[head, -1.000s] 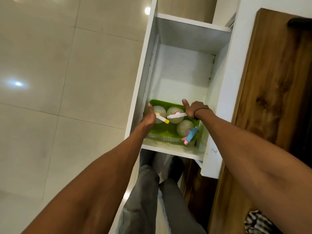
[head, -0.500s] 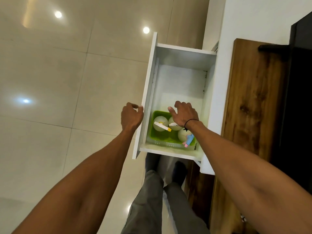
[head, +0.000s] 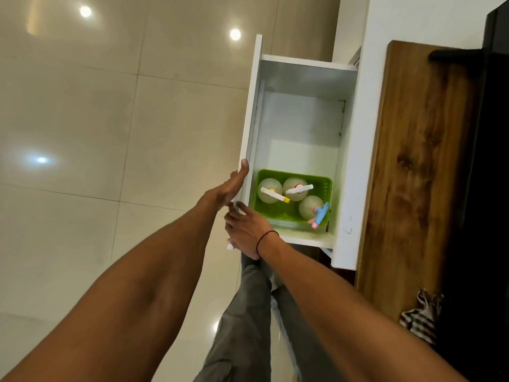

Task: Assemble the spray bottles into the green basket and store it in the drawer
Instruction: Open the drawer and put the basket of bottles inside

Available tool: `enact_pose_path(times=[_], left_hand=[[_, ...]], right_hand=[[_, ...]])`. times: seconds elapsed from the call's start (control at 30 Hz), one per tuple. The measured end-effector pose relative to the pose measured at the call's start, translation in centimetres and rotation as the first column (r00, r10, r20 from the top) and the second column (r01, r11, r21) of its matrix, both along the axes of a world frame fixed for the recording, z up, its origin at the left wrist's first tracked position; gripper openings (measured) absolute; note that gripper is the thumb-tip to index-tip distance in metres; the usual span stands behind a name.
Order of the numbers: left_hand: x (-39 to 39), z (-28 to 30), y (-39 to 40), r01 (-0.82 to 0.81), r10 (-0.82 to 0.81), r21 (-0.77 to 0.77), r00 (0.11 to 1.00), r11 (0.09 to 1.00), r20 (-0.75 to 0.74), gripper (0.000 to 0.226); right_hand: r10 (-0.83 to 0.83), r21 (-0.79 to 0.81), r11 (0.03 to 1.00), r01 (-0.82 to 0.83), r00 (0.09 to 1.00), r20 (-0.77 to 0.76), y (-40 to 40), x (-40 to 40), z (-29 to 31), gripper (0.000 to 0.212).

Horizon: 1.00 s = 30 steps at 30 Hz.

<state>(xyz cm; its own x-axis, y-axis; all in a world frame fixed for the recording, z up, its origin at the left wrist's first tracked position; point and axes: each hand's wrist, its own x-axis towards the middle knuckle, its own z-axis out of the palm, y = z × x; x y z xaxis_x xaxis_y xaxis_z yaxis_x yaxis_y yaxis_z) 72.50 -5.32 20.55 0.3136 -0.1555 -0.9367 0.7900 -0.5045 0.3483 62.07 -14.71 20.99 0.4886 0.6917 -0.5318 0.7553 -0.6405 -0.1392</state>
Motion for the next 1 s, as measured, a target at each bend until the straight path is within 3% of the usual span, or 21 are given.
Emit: enact_pose_path(times=[0.23, 0.37, 0.53, 0.77, 1.0], left_hand=[[-1.3, 0.3, -2.9, 0.009, -0.007, -0.046, 0.998, 0.999, 0.056, 0.088], [-2.3, 0.4, -5.0, 0.012, -0.006, -0.066, 0.996, 0.998, 0.085, 0.087], [-3.6, 0.7, -7.2, -0.003, 0.003, -0.101, 1.000, 0.995, -0.001, 0.089], [-5.1, 0.5, -9.7, 0.114, -0.117, -0.137, 0.993, 0.984, -0.012, 0.094], [-6.0, 0.5, -13.3, 0.115, -0.123, -0.169, 0.992, 0.979, -0.038, 0.097]], right_hand=[[0.112, -0.078, 0.991, -0.113, 0.994, -0.021, -2.8, 0.6, 0.8, 0.056], [0.081, -0.083, 0.993, -0.085, 0.995, -0.050, -4.5, 0.3, 1.2, 0.053], [0.031, -0.136, 0.990, -0.038, 0.998, -0.058, -6.2, -0.4, 1.4, 0.049], [-0.097, -0.187, 0.979, 0.077, 0.990, -0.104, -8.9, -1.4, 1.6, 0.055], [-0.075, -0.216, 0.975, 0.054, 0.993, -0.088, -12.2, -2.2, 1.1, 0.053]])
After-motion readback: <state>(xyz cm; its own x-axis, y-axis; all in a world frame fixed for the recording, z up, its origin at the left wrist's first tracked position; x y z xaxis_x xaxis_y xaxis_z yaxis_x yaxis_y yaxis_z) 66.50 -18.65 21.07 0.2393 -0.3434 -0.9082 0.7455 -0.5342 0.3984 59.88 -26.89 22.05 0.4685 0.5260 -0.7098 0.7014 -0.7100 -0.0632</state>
